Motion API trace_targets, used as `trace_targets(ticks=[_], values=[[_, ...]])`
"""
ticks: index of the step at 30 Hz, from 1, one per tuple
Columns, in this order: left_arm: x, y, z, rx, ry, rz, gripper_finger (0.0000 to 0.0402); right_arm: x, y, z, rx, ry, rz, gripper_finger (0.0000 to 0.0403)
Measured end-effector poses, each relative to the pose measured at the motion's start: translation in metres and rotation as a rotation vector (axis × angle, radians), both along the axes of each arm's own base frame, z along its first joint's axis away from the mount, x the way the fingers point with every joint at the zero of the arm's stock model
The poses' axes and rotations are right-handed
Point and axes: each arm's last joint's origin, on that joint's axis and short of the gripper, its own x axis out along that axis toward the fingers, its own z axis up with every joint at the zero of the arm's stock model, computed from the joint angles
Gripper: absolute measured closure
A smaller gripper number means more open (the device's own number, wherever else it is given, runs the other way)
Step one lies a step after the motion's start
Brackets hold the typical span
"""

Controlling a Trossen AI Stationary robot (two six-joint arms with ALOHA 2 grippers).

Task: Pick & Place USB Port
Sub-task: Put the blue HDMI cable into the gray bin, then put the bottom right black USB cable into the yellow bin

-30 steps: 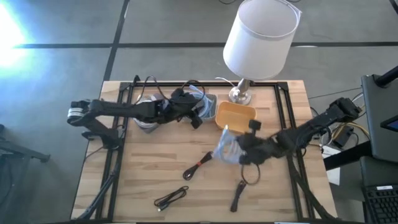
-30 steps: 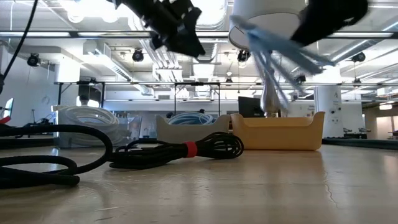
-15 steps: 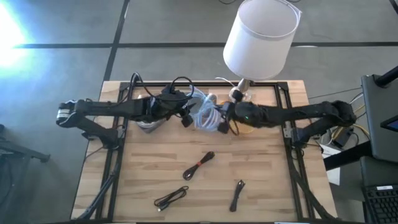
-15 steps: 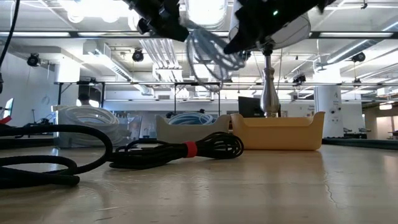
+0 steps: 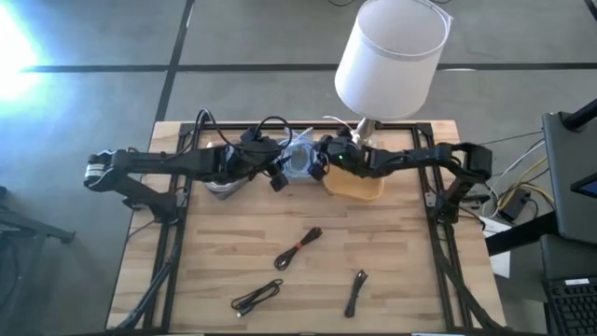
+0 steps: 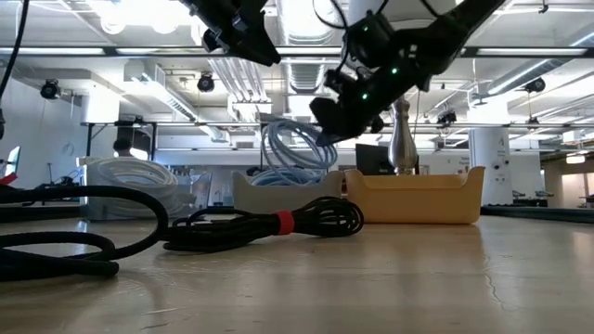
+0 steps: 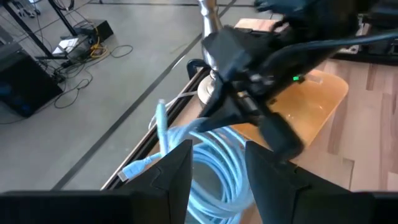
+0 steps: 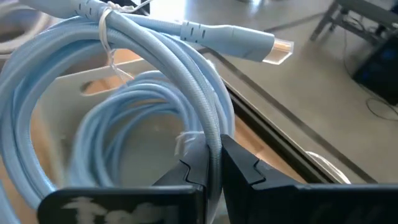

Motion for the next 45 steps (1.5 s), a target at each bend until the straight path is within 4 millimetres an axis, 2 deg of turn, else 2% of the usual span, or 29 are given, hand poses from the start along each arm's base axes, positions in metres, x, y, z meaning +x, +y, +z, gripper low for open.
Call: trace_targets(ticks=[8, 14, 20, 25, 31, 38, 41, 45], values=[[0.0, 0.0, -0.001, 0.0, 0.008, 0.0, 0.025, 0.024, -0.017, -0.015, -0.008, 0.044, -0.012, 0.038], [-0.001, 0.0, -0.004, -0.003, 0.041, 0.0, 0.025, 0.039, -0.021, -0.013, -0.011, 0.075, -0.006, 0.035], [-0.002, 0.0, -0.006, -0.006, 0.054, 0.001, 0.025, 0.037, -0.021, -0.013, 0.022, 0.163, -0.009, 0.0314], [-0.003, 0.0, -0.015, -0.017, 0.074, 0.006, 0.025, 0.034, -0.017, -0.01, 0.002, 0.212, 0.021, 0.0298], [-0.004, -0.002, -0.031, -0.068, 0.095, -0.005, 0.025, 0.03, -0.002, 0.009, -0.015, 0.197, 0.06, 0.029], [-0.007, -0.015, -0.054, -0.203, 0.116, -0.074, 0.025, 0.007, 0.021, 0.039, 0.015, 0.277, 0.121, 0.0294], [-0.009, -0.023, -0.067, -0.229, 0.144, -0.101, 0.025, -0.005, 0.035, 0.045, 0.074, 0.326, 0.2, 0.03], [-0.013, -0.031, -0.08, -0.254, 0.172, -0.107, 0.025, -0.018, 0.06, 0.043, 0.136, 0.363, 0.359, 0.0307]])
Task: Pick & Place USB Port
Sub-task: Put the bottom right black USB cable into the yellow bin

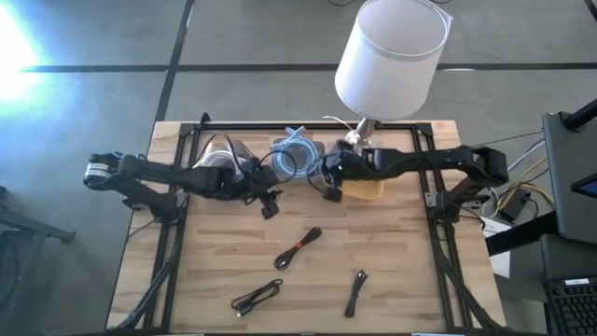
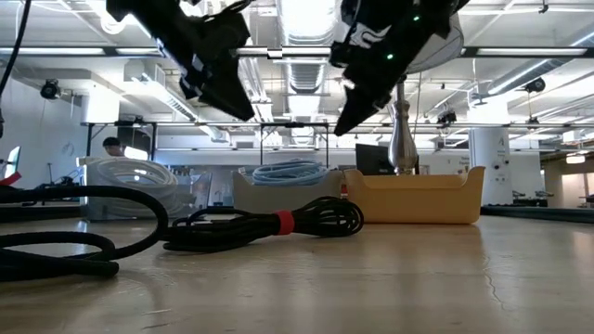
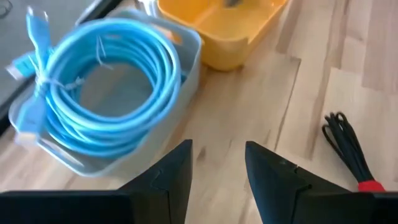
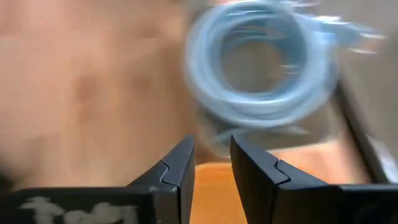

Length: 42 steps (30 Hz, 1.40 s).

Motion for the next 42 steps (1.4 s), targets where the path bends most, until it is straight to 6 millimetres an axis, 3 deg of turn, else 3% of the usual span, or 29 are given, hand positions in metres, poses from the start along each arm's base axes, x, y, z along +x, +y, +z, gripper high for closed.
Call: trace_targets(ticks=[4, 12, 21, 30, 36, 42], values=[[-0.003, -0.002, -0.009, -0.03, 0.009, 0.02, 0.025, -0.01, 0.027, -0.009, 0.095, 0.01, 0.158, 0.0303], [-0.004, -0.002, -0.013, -0.038, 0.001, 0.032, 0.025, -0.031, 0.075, -0.038, 0.174, 0.113, 0.314, 0.0284], [-0.004, -0.002, -0.012, -0.034, -0.006, 0.036, 0.025, -0.057, 0.133, -0.061, 0.445, 0.221, 0.708, 0.0278], [-0.003, -0.002, -0.012, -0.044, -0.016, 0.048, 0.025, -0.08, 0.182, -0.078, 0.429, 0.205, 0.926, 0.0278], [-0.001, -0.002, -0.01, -0.047, -0.049, 0.048, 0.025, -0.08, 0.199, -0.082, 0.406, 0.162, 1.003, 0.028], [-0.001, -0.002, -0.009, -0.047, -0.06, 0.049, 0.025, -0.076, 0.202, -0.101, 0.378, 0.215, 0.995, 0.028]])
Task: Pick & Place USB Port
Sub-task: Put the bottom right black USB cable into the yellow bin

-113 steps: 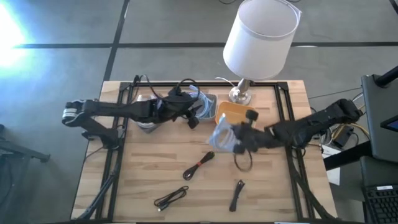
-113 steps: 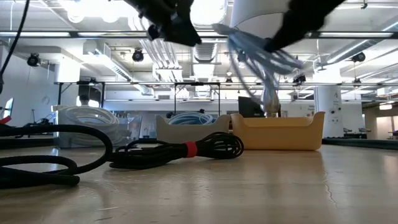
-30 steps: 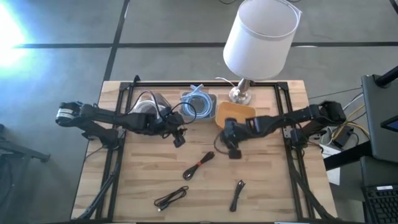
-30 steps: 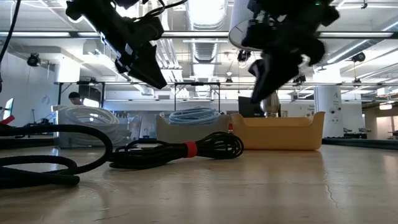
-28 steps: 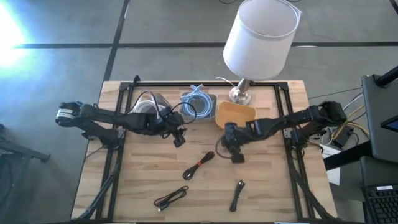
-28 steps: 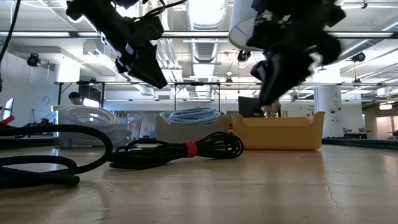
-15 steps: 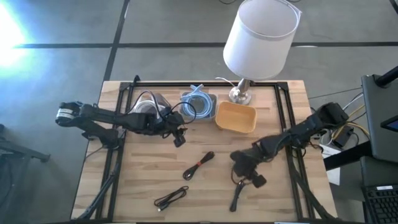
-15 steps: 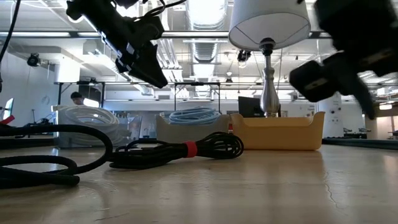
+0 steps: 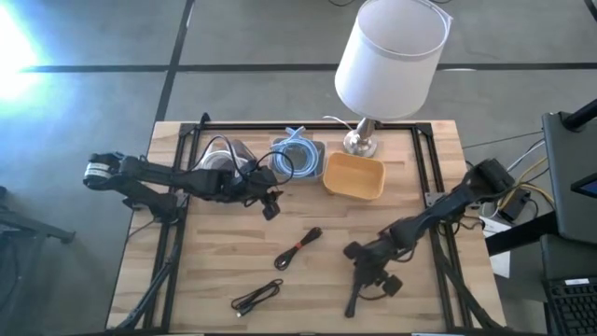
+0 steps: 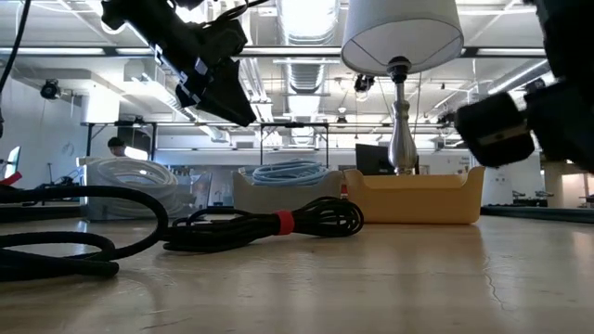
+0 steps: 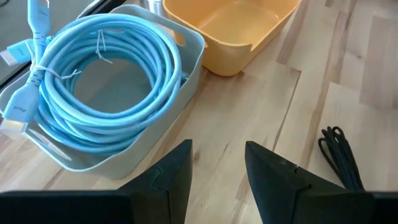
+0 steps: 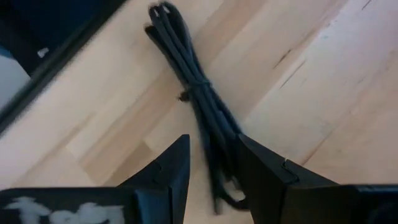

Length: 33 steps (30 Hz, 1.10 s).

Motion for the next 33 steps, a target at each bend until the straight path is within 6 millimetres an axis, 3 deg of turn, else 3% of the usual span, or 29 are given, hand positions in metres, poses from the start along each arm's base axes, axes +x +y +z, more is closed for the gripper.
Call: trace_targets(ticks=[12, 21, 27, 33], values=[[0.0, 0.0, 0.0, 0.005, 0.002, -0.005, 0.025, 0.006, 0.001, -0.018, -0.105, -0.05, 0.042, 0.0283], [0.0, 0.0, 0.0, 0.019, 0.009, -0.016, 0.025, 0.006, 0.001, -0.017, -0.113, -0.051, 0.018, 0.0319], [0.0, 0.0, 0.0, 0.02, 0.01, -0.017, 0.025, 0.004, -0.001, -0.006, -0.108, -0.078, 0.002, 0.0341], [0.0, 0.0, 0.0, 0.022, 0.013, -0.019, 0.025, -0.001, -0.009, 0.019, -0.104, -0.122, 0.006, 0.0369]])
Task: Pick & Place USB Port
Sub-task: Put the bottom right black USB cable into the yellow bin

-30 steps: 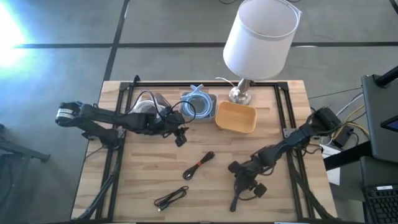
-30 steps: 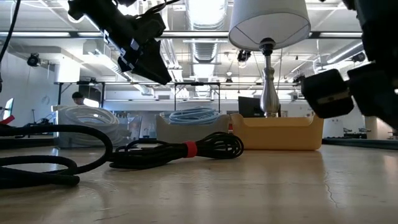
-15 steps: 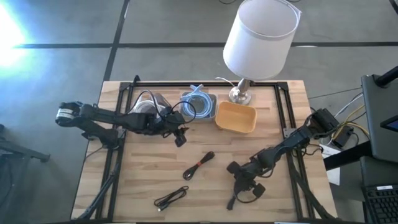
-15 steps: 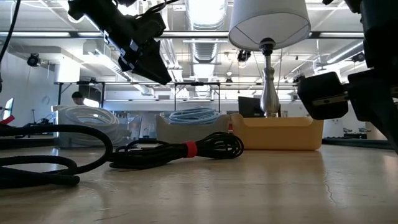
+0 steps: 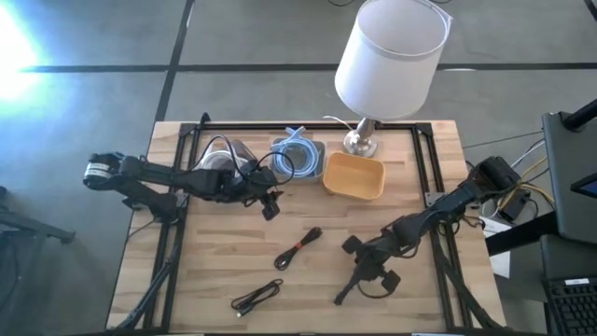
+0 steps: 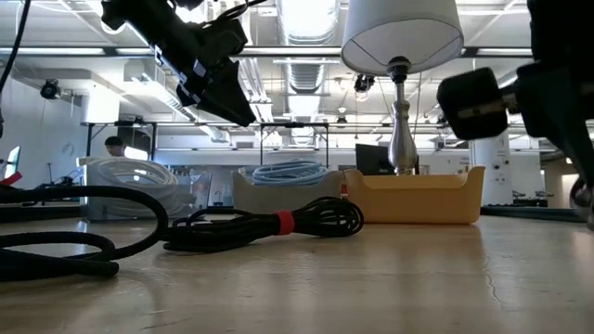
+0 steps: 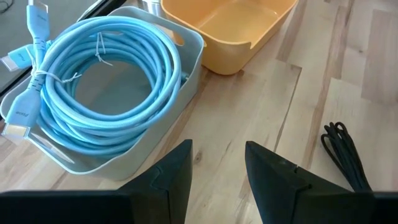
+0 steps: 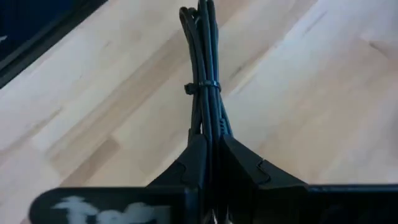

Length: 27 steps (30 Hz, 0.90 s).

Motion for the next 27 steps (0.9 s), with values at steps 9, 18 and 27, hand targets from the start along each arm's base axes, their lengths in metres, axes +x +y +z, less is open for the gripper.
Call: trace_targets(ticks=[9, 18, 27], values=[[0.0, 0.0, 0.0, 0.002, 0.001, -0.002, 0.025, -0.017, -0.043, 0.031, -0.257, -0.044, -0.15, 0.0378], [0.0, 0.0, 0.0, 0.001, 0.001, -0.001, 0.025, -0.035, -0.11, 0.08, -0.604, -0.285, -0.719, 0.0378], [0.0, 0.0, 0.0, 0.006, 0.0, 0.004, 0.025, -0.049, -0.161, 0.077, -0.537, -0.263, -1.17, 0.0378]])
